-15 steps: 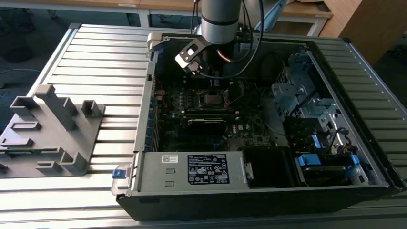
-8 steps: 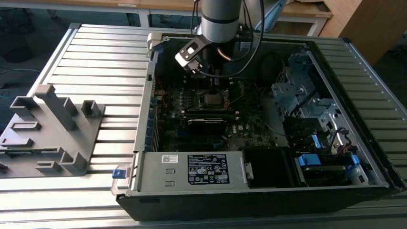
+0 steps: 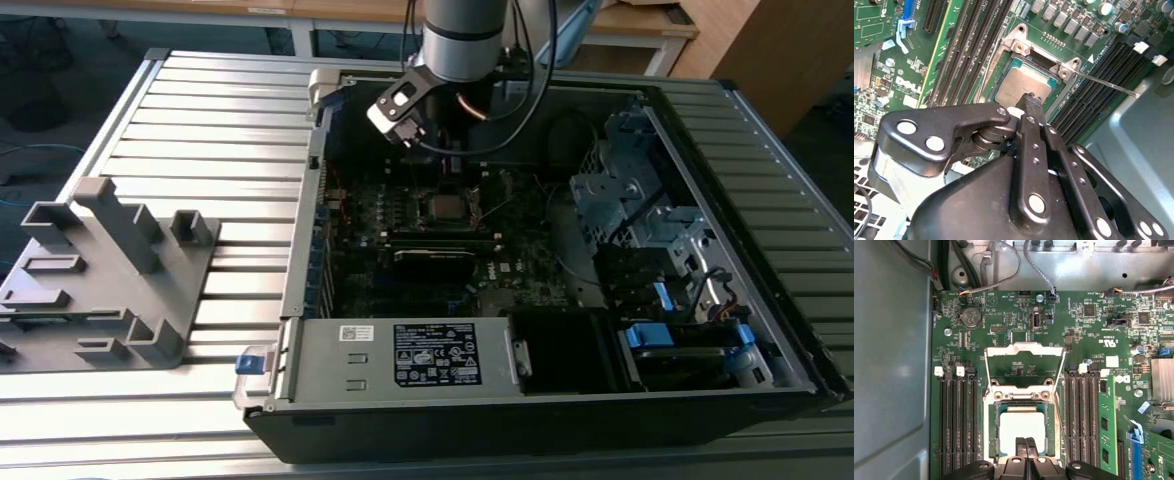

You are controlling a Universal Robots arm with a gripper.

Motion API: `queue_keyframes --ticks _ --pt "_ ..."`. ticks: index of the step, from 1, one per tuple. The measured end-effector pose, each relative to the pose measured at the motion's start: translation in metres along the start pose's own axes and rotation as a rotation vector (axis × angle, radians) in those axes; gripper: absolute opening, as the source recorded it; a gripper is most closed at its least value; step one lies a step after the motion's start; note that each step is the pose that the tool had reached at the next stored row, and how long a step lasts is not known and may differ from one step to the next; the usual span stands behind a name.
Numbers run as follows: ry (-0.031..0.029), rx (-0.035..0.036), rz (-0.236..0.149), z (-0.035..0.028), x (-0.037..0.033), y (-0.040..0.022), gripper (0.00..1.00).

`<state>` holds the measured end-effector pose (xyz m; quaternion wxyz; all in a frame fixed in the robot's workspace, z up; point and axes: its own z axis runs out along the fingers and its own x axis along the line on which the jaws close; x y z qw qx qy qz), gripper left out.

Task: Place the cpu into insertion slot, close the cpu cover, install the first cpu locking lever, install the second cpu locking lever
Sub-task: 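Close the cpu cover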

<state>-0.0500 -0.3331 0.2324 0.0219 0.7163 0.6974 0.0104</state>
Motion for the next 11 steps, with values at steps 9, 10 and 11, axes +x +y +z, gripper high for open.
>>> queue_keyframes --ticks 9,10,11 --pt "0.0001 -0.0001 0.000 -0.0125 -0.0002 0.0006 0.10" --pt "0.0001 0.0000 0.000 -0.0138 -0.0002 0.0006 0.10" --pt "0.0001 -0.0001 0.000 -0.0151 -0.0002 0.0007 0.10"
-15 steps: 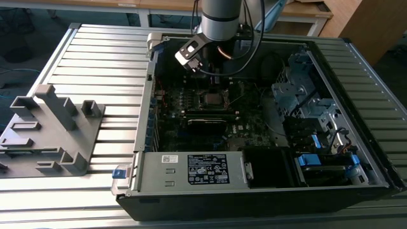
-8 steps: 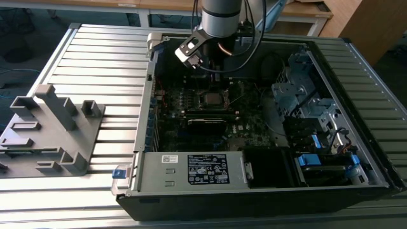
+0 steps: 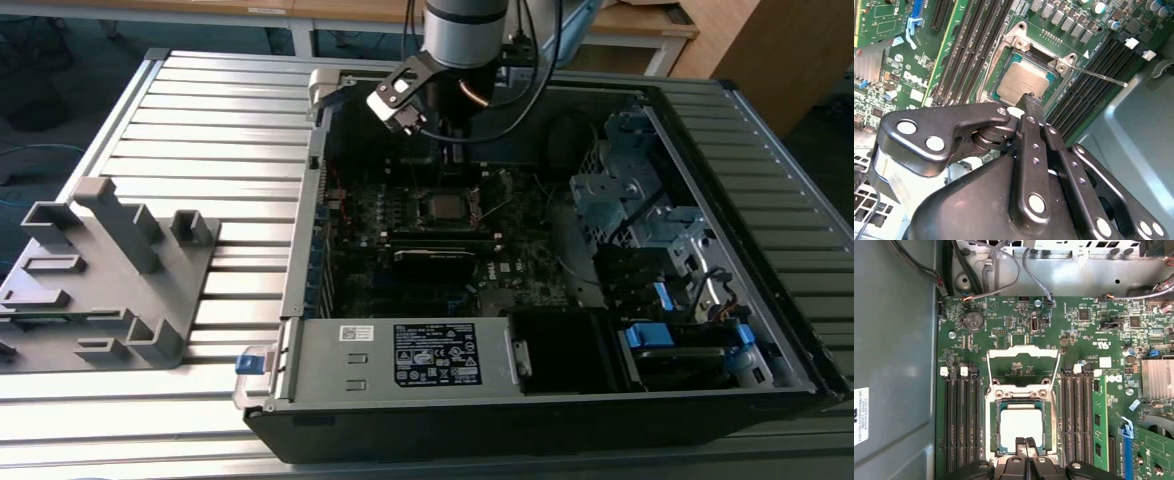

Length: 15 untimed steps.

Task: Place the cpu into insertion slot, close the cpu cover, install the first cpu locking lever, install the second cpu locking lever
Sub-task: 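Close the cpu cover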

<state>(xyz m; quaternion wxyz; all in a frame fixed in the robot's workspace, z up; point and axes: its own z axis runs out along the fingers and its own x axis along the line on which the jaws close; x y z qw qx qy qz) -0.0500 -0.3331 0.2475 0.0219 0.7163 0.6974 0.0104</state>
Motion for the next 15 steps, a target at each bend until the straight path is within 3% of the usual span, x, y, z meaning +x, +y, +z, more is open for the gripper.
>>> queue_keyframes --ticks 6,15 --pt "-0.0001 0.0001 0.000 -0.0064 -0.0001 0.0003 0.10" --pt "-0.0005 0.0003 0.000 -0.0077 -0.0002 0.0003 0.10"
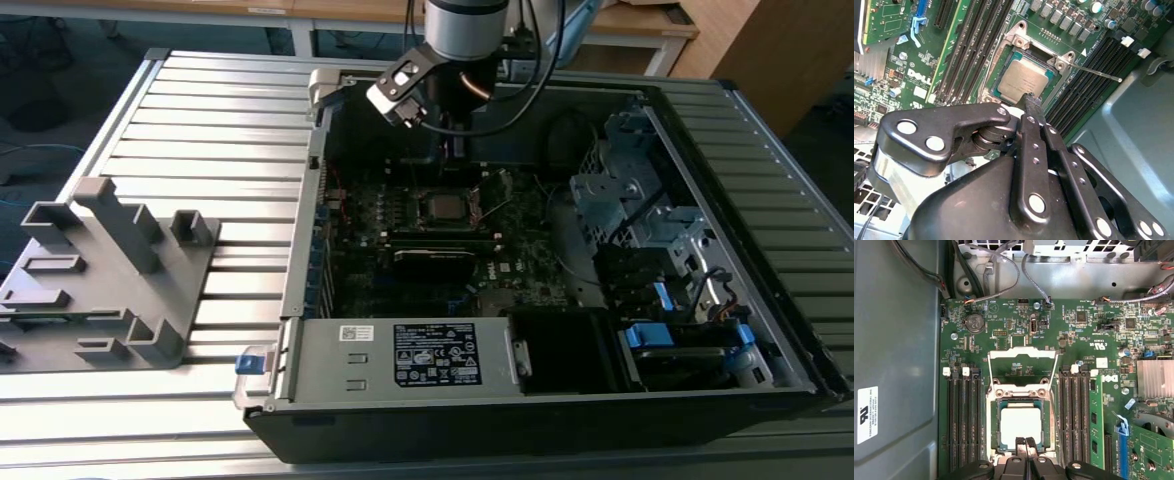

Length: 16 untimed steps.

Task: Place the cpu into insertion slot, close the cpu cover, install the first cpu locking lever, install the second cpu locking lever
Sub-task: 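Close the cpu cover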

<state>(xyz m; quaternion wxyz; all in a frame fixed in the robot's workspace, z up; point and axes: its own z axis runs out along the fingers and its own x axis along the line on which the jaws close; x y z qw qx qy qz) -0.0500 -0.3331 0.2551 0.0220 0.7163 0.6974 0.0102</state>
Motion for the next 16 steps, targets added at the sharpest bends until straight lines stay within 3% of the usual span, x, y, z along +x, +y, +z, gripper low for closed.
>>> queue_keyframes --ticks 16 --pt "0.0003 -0.0002 0.000 -0.0026 0.0000 0.0015 0.10"
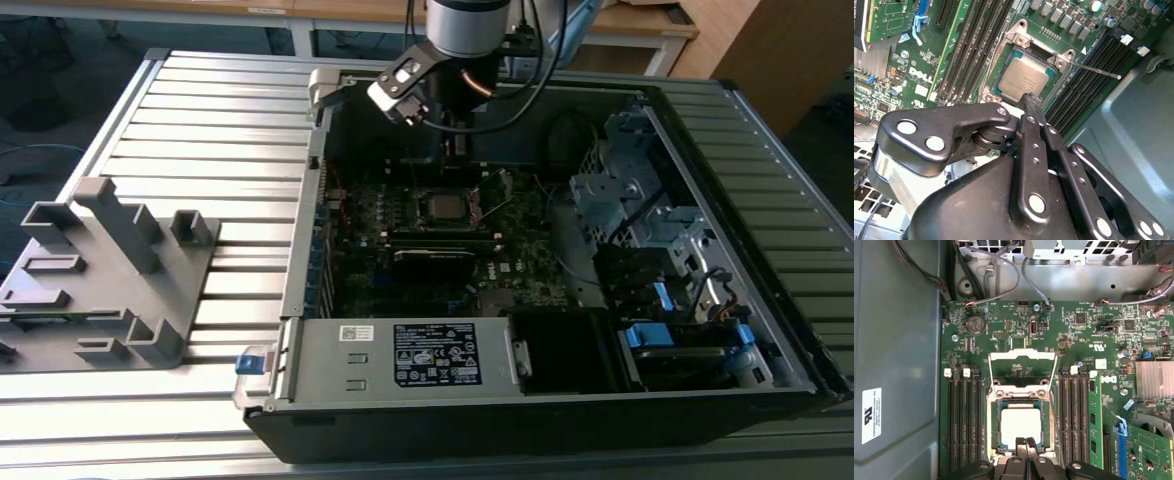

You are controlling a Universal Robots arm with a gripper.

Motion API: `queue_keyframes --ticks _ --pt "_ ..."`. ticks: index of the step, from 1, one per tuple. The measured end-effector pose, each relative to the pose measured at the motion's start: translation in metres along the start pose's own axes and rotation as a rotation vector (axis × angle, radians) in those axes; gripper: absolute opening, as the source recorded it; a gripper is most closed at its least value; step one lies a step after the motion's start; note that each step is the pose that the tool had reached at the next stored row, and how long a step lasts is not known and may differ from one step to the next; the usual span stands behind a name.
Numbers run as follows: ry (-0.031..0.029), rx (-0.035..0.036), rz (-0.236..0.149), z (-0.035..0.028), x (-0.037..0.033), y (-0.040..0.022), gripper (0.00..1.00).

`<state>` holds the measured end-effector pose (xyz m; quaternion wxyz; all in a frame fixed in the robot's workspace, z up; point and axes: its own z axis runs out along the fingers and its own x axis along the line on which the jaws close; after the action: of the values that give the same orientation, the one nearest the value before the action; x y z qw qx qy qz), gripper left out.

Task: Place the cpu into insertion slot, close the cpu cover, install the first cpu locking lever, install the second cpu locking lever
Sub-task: 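Close the cpu cover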

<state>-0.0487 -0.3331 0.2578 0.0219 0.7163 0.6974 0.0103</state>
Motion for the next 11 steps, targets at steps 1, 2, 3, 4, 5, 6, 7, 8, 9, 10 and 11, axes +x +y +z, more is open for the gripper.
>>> queue_keyframes --ticks 1,2,3,4,5,6,7,8,9,10,11 --pt "0.0001 -0.0001 0.000 0.0001 0.0000 0.0007 0.10" --pt "0.0001 -0.0001 0.000 0.0001 0.0000 0.0014 0.10" --pt "0.0001 -0.0001 0.000 0.0002 0.0001 0.0022 0.10" --pt "0.0001 -0.0001 0.000 0.0002 0.0001 0.0032 0.10" --pt "0.0001 -0.0001 0.000 0.0003 0.0001 0.0043 0.10" --pt "0.0002 -0.0001 0.000 0.0004 0.0002 0.0055 0.10" --pt "0.0002 -0.0001 0.000 0.0005 0.0002 0.0066 0.10" --pt "0.0003 -0.0002 0.000 0.0005 0.0002 0.0074 0.10" --pt "0.0002 -0.0001 0.000 0.0006 0.0002 0.0082 0.10" --pt "0.0002 -0.0001 0.000 0.0007 0.0003 0.0095 0.10" --pt "0.0001 -0.0001 0.000 0.0007 0.0004 0.0110 0.10"
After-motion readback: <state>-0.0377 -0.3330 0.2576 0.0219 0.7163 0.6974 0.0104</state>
